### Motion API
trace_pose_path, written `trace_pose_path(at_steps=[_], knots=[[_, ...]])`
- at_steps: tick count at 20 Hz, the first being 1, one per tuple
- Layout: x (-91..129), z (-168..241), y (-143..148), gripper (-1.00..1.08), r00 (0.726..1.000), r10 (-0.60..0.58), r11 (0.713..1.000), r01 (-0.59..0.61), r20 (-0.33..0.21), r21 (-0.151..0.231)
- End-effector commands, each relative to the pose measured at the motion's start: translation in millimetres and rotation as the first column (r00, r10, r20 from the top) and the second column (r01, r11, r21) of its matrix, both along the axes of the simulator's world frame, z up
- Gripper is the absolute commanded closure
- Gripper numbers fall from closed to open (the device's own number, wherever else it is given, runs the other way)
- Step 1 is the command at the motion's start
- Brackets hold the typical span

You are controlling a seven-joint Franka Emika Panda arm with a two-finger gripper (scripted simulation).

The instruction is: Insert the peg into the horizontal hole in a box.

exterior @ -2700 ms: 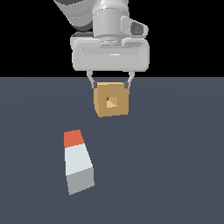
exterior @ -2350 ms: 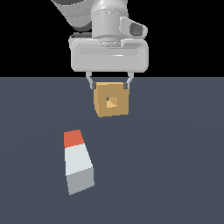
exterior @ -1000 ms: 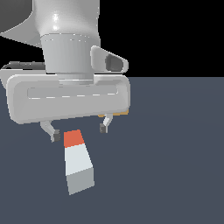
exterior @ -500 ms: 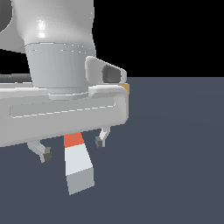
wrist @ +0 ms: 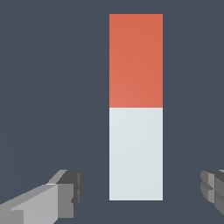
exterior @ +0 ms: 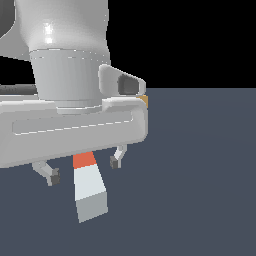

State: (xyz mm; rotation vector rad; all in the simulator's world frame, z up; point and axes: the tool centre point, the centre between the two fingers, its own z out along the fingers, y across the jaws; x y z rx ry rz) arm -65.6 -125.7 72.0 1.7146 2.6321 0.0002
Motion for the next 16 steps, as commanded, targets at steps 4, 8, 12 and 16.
trace_pose_path(at_steps=[4, 8, 12, 16], knots=[[0, -8, 0, -0.92, 1.0, 0.0, 1.0, 0.0, 0.0, 0.0], [-1, -26, 0, -0.92, 1.0, -0.001, 1.0, 0.001, 0.0, 0.0], [-1, -43, 1, -0.92, 1.0, -0.001, 1.0, 0.001, 0.0, 0.0], [0, -49, 1, -0.92, 1.0, -0.001, 1.0, 0.001, 0.0, 0.0]])
